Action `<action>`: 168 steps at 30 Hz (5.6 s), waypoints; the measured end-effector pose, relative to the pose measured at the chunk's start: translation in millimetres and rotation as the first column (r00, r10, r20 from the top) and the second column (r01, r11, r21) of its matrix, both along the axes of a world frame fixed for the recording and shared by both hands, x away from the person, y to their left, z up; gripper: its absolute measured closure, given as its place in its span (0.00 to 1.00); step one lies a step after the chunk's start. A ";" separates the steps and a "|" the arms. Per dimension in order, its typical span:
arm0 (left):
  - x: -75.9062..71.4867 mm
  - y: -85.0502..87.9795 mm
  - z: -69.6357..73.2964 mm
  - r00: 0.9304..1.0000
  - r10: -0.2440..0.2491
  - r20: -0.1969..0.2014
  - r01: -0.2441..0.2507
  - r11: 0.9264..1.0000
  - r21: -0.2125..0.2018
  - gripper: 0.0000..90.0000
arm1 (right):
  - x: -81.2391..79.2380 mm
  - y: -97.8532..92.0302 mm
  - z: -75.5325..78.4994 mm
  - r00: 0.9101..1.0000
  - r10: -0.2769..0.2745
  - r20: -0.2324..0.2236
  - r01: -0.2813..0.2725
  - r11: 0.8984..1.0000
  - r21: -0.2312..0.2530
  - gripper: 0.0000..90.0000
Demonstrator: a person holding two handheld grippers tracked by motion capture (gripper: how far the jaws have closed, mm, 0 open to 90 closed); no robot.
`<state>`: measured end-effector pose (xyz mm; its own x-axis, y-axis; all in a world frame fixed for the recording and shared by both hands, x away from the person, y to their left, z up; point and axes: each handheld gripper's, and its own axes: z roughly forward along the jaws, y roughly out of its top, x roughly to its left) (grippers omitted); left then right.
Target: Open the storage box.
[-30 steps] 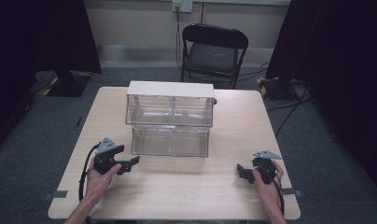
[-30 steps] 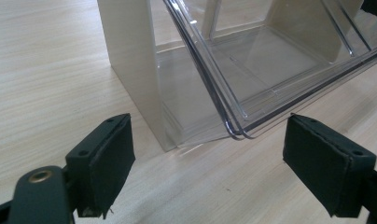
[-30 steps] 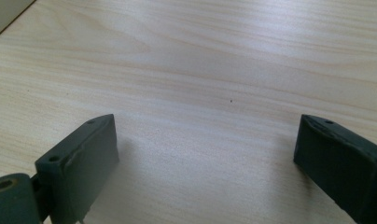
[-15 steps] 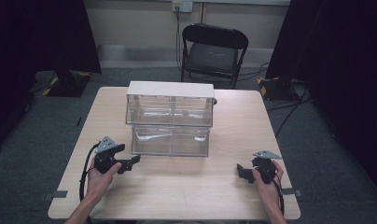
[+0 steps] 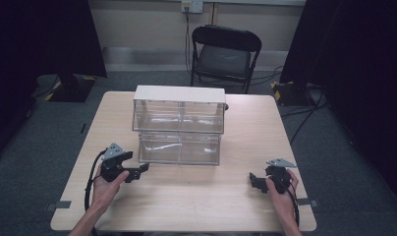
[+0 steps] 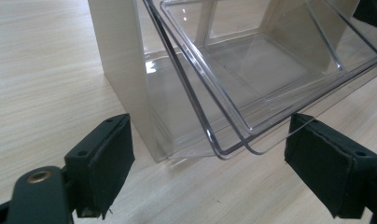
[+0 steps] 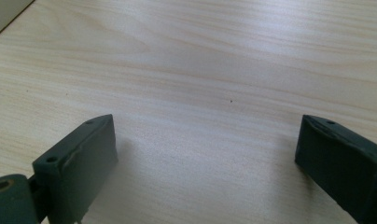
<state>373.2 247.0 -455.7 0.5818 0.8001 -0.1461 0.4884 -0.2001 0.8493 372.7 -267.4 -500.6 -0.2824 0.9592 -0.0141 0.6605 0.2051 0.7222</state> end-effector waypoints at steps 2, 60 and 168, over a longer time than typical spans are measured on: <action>1.1 -0.1 1.5 1.000 -0.003 -0.001 0.003 1.000 -0.009 0.17 | 0.1 0.1 -0.1 1.000 -0.002 0.001 0.002 1.000 -0.001 0.05; 15.6 -8.1 26.6 0.999 -0.002 0.038 0.001 1.000 0.010 0.17 | 0.0 0.0 0.0 1.000 -0.001 -0.001 0.001 1.000 0.000 0.05; 19.7 -24.0 56.1 0.993 0.007 0.114 -0.006 1.000 -0.013 0.17 | 0.5 -0.1 -0.1 1.000 -0.002 -0.004 0.002 1.000 -0.001 0.04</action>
